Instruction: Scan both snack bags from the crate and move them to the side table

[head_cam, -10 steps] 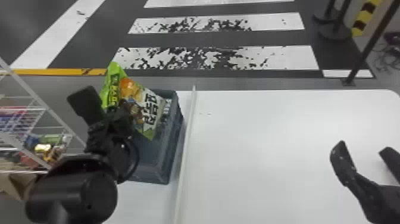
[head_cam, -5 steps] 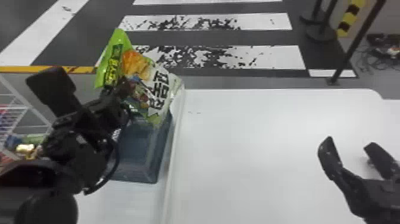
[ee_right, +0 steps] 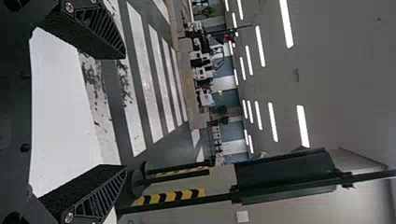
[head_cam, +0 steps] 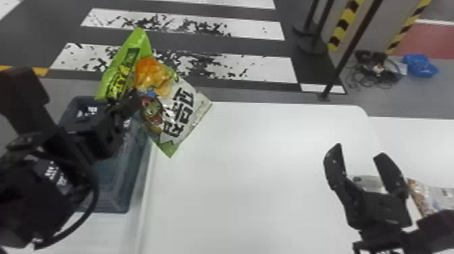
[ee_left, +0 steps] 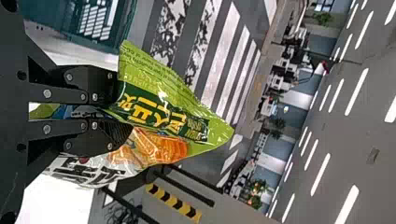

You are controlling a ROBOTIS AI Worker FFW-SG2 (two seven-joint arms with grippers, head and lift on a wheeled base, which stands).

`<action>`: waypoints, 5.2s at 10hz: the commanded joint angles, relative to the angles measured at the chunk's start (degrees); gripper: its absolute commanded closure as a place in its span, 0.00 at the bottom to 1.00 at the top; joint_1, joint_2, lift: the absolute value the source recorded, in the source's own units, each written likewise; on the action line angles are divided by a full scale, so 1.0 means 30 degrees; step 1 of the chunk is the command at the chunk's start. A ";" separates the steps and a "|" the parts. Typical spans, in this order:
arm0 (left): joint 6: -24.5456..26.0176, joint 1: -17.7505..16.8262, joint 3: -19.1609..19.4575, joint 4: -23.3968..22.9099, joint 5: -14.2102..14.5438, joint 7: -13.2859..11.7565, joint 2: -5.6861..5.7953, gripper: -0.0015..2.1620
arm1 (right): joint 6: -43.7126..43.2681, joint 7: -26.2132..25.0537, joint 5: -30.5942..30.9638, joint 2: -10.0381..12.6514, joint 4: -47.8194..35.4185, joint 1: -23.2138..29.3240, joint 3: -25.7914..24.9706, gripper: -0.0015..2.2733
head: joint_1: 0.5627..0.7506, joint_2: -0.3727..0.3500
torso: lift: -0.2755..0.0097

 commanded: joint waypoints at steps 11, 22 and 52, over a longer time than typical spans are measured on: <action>-0.0666 -0.4557 -0.5032 1.5453 0.0378 -0.9500 -0.1067 0.49 | -0.1086 0.0095 0.0218 0.0017 0.0681 -0.0310 0.0470 0.04 | 0.70 0.03 | 0.86; -0.6643 -0.8659 -0.8665 2.4564 -0.1527 -0.9265 -0.1067 0.49 | -0.1086 0.0065 0.0013 0.0000 0.0827 -0.0369 0.0675 0.04 | 0.70 0.03 | 0.86; -2.0002 0.8216 0.2878 0.6693 -0.3284 -0.6863 0.3875 0.03 | 0.6941 -0.0667 0.8685 -0.0938 0.3259 -0.0515 0.5597 0.04 | 0.70 0.88 | 0.86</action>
